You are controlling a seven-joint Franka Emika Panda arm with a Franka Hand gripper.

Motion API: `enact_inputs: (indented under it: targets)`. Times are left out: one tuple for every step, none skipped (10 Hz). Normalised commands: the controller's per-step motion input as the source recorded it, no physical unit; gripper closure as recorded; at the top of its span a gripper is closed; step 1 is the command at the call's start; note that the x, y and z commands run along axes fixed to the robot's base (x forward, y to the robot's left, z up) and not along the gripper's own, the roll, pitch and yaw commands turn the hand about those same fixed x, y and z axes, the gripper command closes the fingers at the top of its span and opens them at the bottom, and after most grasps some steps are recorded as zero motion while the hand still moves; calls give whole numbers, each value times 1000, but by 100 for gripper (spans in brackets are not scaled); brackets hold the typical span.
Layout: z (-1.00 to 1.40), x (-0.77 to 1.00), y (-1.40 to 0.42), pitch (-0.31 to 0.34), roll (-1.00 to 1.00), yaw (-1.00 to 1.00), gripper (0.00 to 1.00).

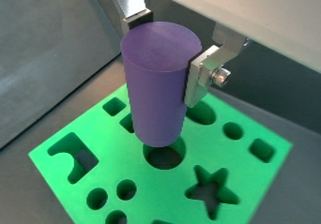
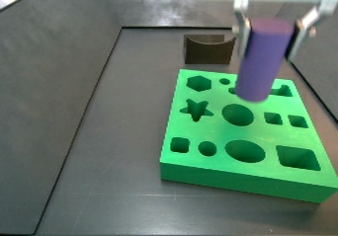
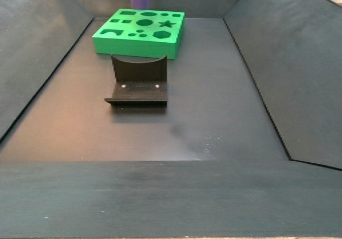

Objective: Pick up the round object. Move up. Place the round object on the fixture. Regrasp the round object. Move to above the board. Insert the round object.
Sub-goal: Insert the round object.

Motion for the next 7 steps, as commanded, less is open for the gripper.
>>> enact_inputs:
  targets:
    - [-657, 300, 0, -17, 17, 0, 100]
    - [0, 43, 0, 0, 14, -34, 100]
    - [0, 0, 31, -3, 0, 0, 100]
    - [-131, -114, 23, -81, 0, 0, 100]
    - [-217, -194, 29, -120, 0, 14, 100]
    - [-251, -143, 20, -113, 0, 6, 100]
    - [-260, -143, 20, -113, 0, 11, 100]
